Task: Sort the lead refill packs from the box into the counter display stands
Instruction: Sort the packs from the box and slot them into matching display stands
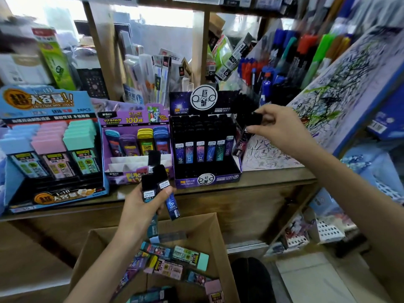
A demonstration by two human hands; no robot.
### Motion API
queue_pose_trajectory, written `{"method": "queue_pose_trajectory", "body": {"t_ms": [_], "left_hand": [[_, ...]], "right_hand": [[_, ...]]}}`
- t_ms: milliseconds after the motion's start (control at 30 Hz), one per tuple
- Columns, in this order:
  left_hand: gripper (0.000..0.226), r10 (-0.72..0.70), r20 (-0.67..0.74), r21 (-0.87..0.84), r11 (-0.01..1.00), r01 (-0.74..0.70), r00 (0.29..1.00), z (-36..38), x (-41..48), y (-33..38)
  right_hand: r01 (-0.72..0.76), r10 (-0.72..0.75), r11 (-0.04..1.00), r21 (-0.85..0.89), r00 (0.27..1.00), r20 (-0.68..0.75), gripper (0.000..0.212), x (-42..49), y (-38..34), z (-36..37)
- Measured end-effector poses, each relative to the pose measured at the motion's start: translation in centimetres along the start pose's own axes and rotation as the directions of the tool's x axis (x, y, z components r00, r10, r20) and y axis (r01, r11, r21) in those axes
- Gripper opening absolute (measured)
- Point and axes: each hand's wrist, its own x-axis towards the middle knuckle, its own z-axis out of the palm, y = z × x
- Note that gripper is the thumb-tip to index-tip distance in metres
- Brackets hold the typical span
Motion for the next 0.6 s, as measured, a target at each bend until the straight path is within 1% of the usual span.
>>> {"method": "queue_pose_trajectory", "body": {"t_ms": [67,167,333,400,500,600], "left_hand": [[0.017,0.001,0.007,0.016,1.0,-0.001,1.0,0.1,0.0,-0.1],[0.025,0.015,0.015,0.028,1.0,-0.015,1.0,0.0,0.0,0.0],[0.025,0.029,0.017,0.038,0.999,-0.03,0.999,-0.3,0.0,0.0],[0.021,0.03,0.019,0.041,0.999,-0.031,0.999,-0.4,0.0,0.0],[0.013,0.033,0.023,0.038,0.999,-0.034,0.999,-0.4,-0.1,0.1],[0.013,0.022,0.02,0.042,0.999,-0.023,1.0,-0.4,-0.1,0.2]], "right_hand": [[-0.007,0.007,0.998,-0.063,1.0,0.007,0.017,0.9,-0.1,0.7],[0.025,-0.015,0.974,-0.227,0.999,0.043,0.016,1.6,0.3,2.1],[0.094,-0.028,0.878,-0.47,0.989,0.146,0.026,1.6,0.7,3.2],[0.109,-0.029,0.867,-0.487,0.985,0.169,0.027,1.5,0.5,3.2],[0.096,-0.021,0.912,-0.399,0.982,0.187,0.025,1.5,0.3,3.1],[0.099,-0.038,0.905,-0.413,0.987,0.155,0.031,1.6,0.5,3.4]]}}
